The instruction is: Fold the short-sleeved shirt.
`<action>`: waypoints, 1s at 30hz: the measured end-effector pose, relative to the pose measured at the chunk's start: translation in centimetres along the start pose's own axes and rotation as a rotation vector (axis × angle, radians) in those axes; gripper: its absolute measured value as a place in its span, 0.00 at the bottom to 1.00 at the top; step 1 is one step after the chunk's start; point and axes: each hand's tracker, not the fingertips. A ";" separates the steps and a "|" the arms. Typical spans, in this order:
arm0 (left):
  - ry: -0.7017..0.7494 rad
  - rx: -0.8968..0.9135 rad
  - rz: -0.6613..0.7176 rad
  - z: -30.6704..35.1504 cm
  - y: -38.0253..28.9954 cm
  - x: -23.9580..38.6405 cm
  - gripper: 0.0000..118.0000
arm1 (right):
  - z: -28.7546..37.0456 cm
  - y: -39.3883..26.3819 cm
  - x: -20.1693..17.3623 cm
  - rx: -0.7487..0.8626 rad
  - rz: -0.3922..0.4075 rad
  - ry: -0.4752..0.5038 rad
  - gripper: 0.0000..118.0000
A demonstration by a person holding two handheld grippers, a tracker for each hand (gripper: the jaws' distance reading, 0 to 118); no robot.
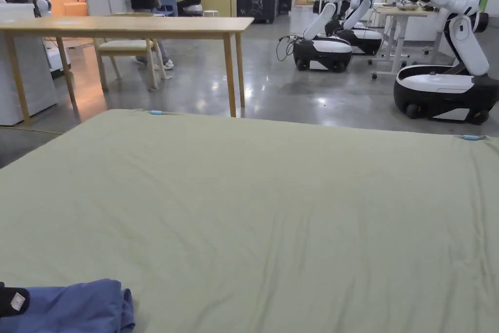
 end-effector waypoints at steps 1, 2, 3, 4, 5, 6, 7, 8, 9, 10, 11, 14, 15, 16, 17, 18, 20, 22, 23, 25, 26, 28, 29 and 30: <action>0.021 0.034 0.000 1.1 0.1 -0.2 0.98 | 0.2 0.0 0.0 0.004 -0.004 0.009 0.01; 0.043 0.066 0.009 2.3 0.2 0.5 0.93 | 0.5 -0.1 0.0 0.008 -0.003 0.015 0.01; 0.026 0.094 0.010 3.6 0.2 1.5 0.77 | 0.9 -0.2 -0.1 0.014 0.003 0.021 0.01; 0.013 0.131 -0.007 4.7 0.0 2.7 0.59 | 1.2 -0.2 -0.1 0.020 0.010 0.026 0.01; 0.002 0.185 -0.034 6.0 -0.7 6.0 0.37 | 1.7 -0.1 -0.2 0.028 0.019 0.032 0.01; 0.008 0.228 -0.075 7.0 -1.3 8.3 0.30 | 2.2 -0.1 -0.3 0.040 0.028 0.040 0.01; 0.036 0.260 -0.101 7.5 -1.9 10.4 0.24 | 2.9 0.0 -0.3 0.049 0.036 0.047 0.01; 0.067 0.310 -0.147 8.1 -2.7 13.0 0.15 | 3.6 0.1 -0.4 0.061 0.049 0.054 0.01; 0.073 0.339 -0.173 8.0 -3.3 14.1 0.13 | 4.3 0.3 -0.5 0.074 0.067 0.060 0.01; 0.059 0.352 -0.192 8.2 -3.9 16.3 0.12 | 5.0 0.5 -0.6 0.089 0.086 0.055 0.01; 0.010 0.356 -0.224 8.2 -4.6 18.8 0.11 | 6.1 0.9 -0.7 0.113 0.113 0.046 0.01; -0.101 0.382 -0.359 7.6 -5.7 25.4 0.10 | 9.0 2.9 -1.6 0.184 0.222 0.008 0.01; -0.116 0.417 -0.390 7.4 -5.7 28.2 0.10 | 10.2 4.1 -2.2 0.206 0.277 -0.004 0.01; -0.125 0.442 -0.420 7.3 -5.4 30.5 0.10 | 11.1 5.3 -2.9 0.243 0.326 -0.022 0.01; -0.120 0.481 -0.465 7.4 -6.3 34.9 0.10 | 12.3 6.9 -3.9 0.302 0.379 -0.041 0.01; -0.095 0.540 -0.495 7.4 -6.1 38.0 0.10 | 13.6 8.6 -5.1 0.364 0.431 -0.071 0.01; -0.073 0.654 -0.565 7.4 -5.8 43.2 0.10 | 15.4 11.7 -7.3 0.484 0.537 -0.158 0.01; -0.114 0.693 -0.645 6.7 -5.0 48.4 0.10 | 16.4 15.0 -9.3 0.580 0.631 -0.255 0.01; -0.155 0.713 -0.665 6.1 -4.4 50.5 0.10 | 16.2 17.1 -9.0 0.605 0.658 -0.283 0.01; -0.142 0.752 -0.650 4.3 -2.7 54.1 0.10 | 15.8 20.8 -10.0 0.667 0.663 -0.354 0.01; -0.129 0.761 -0.635 3.5 -1.8 55.8 0.10 | 15.3 22.7 -10.4 0.694 0.660 -0.381 0.01; -0.117 0.784 -0.580 2.3 0.2 58.3 0.10 | 14.2 26.1 -10.3 0.726 0.651 -0.412 0.01; -0.097 0.806 -0.545 1.7 1.3 60.0 0.10 | 13.6 27.7 -10.3 0.727 0.674 -0.461 0.01; -0.097 0.806 -0.514 1.2 2.3 60.9 0.10 | 13.0 29.0 -10.1 0.713 0.653 -0.512 0.01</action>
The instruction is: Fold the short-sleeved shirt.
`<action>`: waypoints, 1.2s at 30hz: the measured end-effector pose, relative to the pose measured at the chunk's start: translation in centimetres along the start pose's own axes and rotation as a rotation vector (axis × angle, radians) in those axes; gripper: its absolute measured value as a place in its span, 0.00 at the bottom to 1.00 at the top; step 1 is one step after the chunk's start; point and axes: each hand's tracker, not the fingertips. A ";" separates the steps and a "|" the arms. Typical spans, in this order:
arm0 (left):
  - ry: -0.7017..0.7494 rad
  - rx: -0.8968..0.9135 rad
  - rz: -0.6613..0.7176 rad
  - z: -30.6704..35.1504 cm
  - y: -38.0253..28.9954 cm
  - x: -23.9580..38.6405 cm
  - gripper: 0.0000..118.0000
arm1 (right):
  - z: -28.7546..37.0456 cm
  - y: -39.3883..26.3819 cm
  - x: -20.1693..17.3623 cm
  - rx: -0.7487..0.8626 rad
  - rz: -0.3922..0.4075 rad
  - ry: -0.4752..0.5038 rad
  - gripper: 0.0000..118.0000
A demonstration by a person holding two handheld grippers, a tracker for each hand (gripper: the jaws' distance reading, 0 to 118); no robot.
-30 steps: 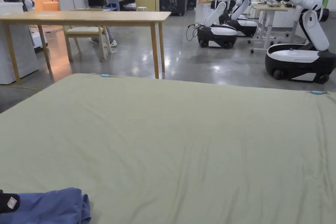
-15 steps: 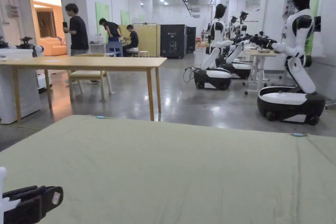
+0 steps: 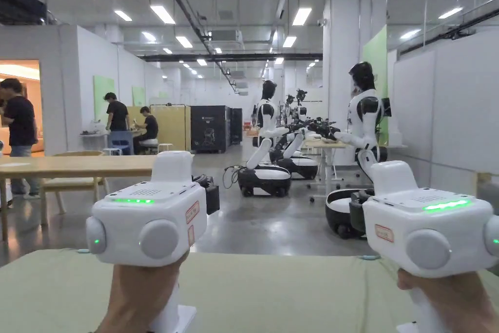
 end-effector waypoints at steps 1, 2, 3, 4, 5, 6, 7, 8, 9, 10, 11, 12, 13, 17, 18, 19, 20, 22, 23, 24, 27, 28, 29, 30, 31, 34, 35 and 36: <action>0.023 0.021 0.007 -0.9 0.3 0.2 0.10 | -1.1 0.1 0.3 -0.002 -0.020 -0.029 0.01; 0.053 0.038 0.001 -2.0 0.6 0.5 0.10 | -2.2 0.2 0.8 0.002 -0.052 -0.040 0.01; 0.091 0.049 -0.021 -2.9 0.9 1.2 0.10 | -3.1 0.2 1.2 0.017 -0.072 -0.048 0.01; 0.120 0.078 -0.054 -3.5 0.8 1.6 0.10 | -3.8 0.1 1.4 0.039 -0.063 -0.073 0.01; 0.140 0.087 -0.079 -4.1 0.6 1.9 0.10 | -4.5 0.0 1.4 0.053 -0.052 -0.105 0.01; 0.155 0.076 -0.109 -4.5 0.3 2.2 0.10 | -4.9 -0.1 1.5 0.056 -0.045 -0.101 0.01; 0.151 0.074 -0.115 -4.8 0.1 2.4 0.10 | -5.1 -0.2 1.6 0.052 -0.050 -0.093 0.01; 0.170 0.079 -0.126 -5.1 -0.2 2.7 0.10 | -5.1 -0.3 1.5 0.053 -0.057 -0.093 0.01; 0.172 0.044 -0.130 -5.6 -0.3 2.8 0.10 | -5.2 -0.3 1.3 0.049 -0.062 -0.100 0.01; 0.158 0.026 -0.122 -5.7 -0.4 2.6 0.10 | -5.3 -0.4 1.3 0.042 -0.070 -0.108 0.01; 0.154 0.047 -0.106 -6.0 -0.5 2.3 0.09 | -5.3 -0.7 1.4 0.046 -0.087 -0.104 0.01; 0.160 0.043 -0.112 -6.2 -0.6 2.4 0.00 | -5.4 -0.9 1.6 0.047 -0.111 -0.088 0.01; 0.157 0.041 -0.110 -6.4 -0.7 2.4 0.00 | -5.5 -0.9 1.4 0.048 -0.117 -0.090 0.01; 0.148 0.019 -0.092 -7.2 -1.5 2.5 0.00 | -6.2 -1.2 1.3 0.039 -0.122 -0.085 0.00; 0.136 0.023 -0.094 -7.3 -1.6 2.4 0.00 | -6.4 -1.3 1.3 0.036 -0.121 -0.089 0.00; 0.115 0.010 -0.089 -7.6 -1.7 2.3 0.00 | -6.5 -1.3 1.3 0.037 -0.122 -0.090 0.00; 0.111 -0.003 -0.090 -7.9 -1.8 2.5 0.00 | -6.6 -1.4 1.3 0.037 -0.123 -0.088 0.00; 0.115 -0.001 -0.098 -8.2 -2.2 2.8 0.00 | -6.8 -1.3 1.2 0.033 -0.122 -0.085 0.00; 0.112 -0.006 -0.099 -8.3 -2.2 2.4 0.00 | -6.7 -1.4 1.1 0.041 -0.123 -0.079 0.01; 0.109 -0.008 -0.088 -8.5 -2.3 2.4 0.00 | -6.8 -1.3 1.1 0.053 -0.124 -0.062 0.07; 0.111 -0.049 -0.038 -8.6 -2.7 1.8 0.13 | -6.7 -1.1 0.9 0.050 -0.135 -0.035 0.76; 0.117 -0.055 -0.036 -8.6 -2.8 1.8 0.25 | -6.7 -1.0 0.8 0.042 -0.142 -0.019 0.96; 0.129 -0.055 -0.035 -8.7 -2.9 1.9 0.49 | -6.7 -1.0 0.7 0.038 -0.145 -0.004 1.00; 0.135 -0.048 -0.051 -8.7 -2.9 1.9 0.91 | -6.4 -1.1 0.5 0.046 -0.146 -0.003 1.00; 0.135 -0.059 -0.052 -8.9 -2.9 1.5 1.00 | -6.4 -1.3 0.5 0.082 -0.144 -0.005 1.00; 0.110 -0.072 -0.055 -9.3 -3.1 1.6 1.00 | -6.3 -1.3 0.2 0.090 -0.143 -0.024 1.00; 0.140 -0.073 -0.066 -8.7 -2.8 1.0 1.00 | -6.4 -1.4 0.2 0.088 -0.150 -0.043 1.00; 0.151 -0.078 -0.081 -8.6 -2.6 1.0 1.00 | -6.6 -1.3 0.2 0.070 -0.157 -0.079 1.00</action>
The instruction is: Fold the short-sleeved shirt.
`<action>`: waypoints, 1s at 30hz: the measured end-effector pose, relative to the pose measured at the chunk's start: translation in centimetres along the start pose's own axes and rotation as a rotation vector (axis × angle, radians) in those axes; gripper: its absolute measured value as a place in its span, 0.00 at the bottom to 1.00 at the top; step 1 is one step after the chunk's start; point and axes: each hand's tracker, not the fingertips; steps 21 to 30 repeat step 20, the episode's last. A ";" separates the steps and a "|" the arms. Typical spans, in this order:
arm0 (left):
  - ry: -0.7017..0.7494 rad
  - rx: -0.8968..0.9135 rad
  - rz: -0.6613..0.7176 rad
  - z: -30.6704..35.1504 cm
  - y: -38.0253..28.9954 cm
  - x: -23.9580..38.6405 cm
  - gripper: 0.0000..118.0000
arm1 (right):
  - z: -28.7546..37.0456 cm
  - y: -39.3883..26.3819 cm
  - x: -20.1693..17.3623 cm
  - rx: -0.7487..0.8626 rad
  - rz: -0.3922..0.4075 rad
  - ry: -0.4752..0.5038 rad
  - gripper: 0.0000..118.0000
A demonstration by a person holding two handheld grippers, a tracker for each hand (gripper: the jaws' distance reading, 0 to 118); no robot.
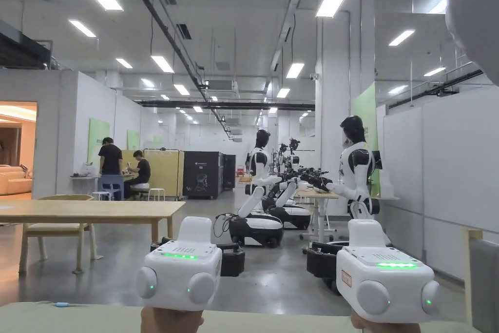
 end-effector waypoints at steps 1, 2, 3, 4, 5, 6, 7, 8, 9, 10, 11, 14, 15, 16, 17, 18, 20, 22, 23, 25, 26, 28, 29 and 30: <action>-0.001 0.003 -0.003 0.1 0.1 -0.1 1.00 | 0.1 0.5 -0.3 -0.031 0.001 -0.035 1.00; 0.000 0.021 -0.005 0.3 0.0 -0.1 1.00 | -0.3 0.7 -0.4 -0.069 -0.003 -0.071 1.00; -0.004 0.023 0.001 0.4 -0.5 0.0 1.00 | -0.5 0.8 -0.6 -0.096 -0.013 -0.103 1.00; -0.005 0.027 0.011 0.5 -0.4 -0.1 1.00 | -0.5 0.8 -0.6 -0.102 -0.021 -0.117 1.00; -0.002 0.032 0.024 0.6 -0.2 -0.2 1.00 | -0.1 1.1 -1.0 -0.108 -0.011 -0.124 1.00; -0.002 0.037 0.029 0.7 0.0 -0.3 1.00 | 0.1 1.2 -1.1 -0.105 0.003 -0.127 1.00; -0.005 0.038 0.034 0.7 0.0 -0.5 1.00 | 0.1 1.1 -1.2 -0.095 0.017 -0.129 1.00; -0.005 0.037 0.037 0.7 0.1 -0.5 1.00 | 0.3 1.0 -1.3 -0.076 0.049 -0.147 1.00; -0.002 0.036 0.040 0.7 0.3 -0.5 1.00 | 0.7 0.9 -1.5 -0.068 0.060 -0.152 1.00; 0.001 0.037 0.037 0.7 0.3 -0.5 1.00 | 0.7 0.9 -1.5 -0.070 0.054 -0.147 1.00; 0.003 0.038 0.035 0.5 0.3 -0.6 1.00 | 0.7 1.0 -1.5 -0.079 0.051 -0.150 1.00; 0.008 0.042 0.025 0.5 0.4 -0.6 1.00 | 1.1 1.1 -1.5 -0.072 0.015 -0.169 1.00; 0.008 0.042 0.022 0.8 0.5 -0.6 1.00 | 1.1 1.0 -1.4 -0.050 0.014 -0.182 1.00; 0.008 0.042 0.021 0.9 0.5 -0.6 1.00 | 1.0 1.0 -1.4 -0.038 0.022 -0.204 1.00; 0.004 0.042 0.021 1.0 0.5 -0.6 1.00 | 1.2 1.2 -1.4 -0.032 0.023 -0.209 1.00; 0.002 0.038 0.017 1.1 0.5 -0.7 1.00 | 1.1 1.3 -1.3 -0.041 0.021 -0.202 1.00; 0.011 0.039 0.012 1.2 0.4 -0.7 1.00 | 1.2 1.6 -0.9 -0.080 0.004 -0.160 1.00; 0.011 0.039 0.012 1.2 0.4 -0.7 1.00 | 1.2 1.6 -0.9 -0.080 0.004 -0.160 1.00; 0.011 0.039 0.012 1.2 0.4 -0.7 1.00 | 1.2 1.6 -0.9 -0.080 0.004 -0.160 1.00; 0.011 0.039 0.012 1.2 0.4 -0.7 1.00 | 1.2 1.6 -0.9 -0.080 0.004 -0.160 1.00; 0.011 0.039 0.012 1.2 0.4 -0.7 1.00 | 1.2 1.6 -0.9 -0.080 0.004 -0.160 1.00; 0.011 0.039 0.012 1.2 0.4 -0.7 1.00 | 1.2 1.6 -0.9 -0.080 0.004 -0.160 1.00; 0.011 0.039 0.012 1.2 0.4 -0.7 1.00 | 1.2 1.6 -0.9 -0.080 0.004 -0.160 1.00; 0.011 0.039 0.012 1.2 0.4 -0.7 1.00 | 1.2 1.6 -0.9 -0.080 0.004 -0.160 1.00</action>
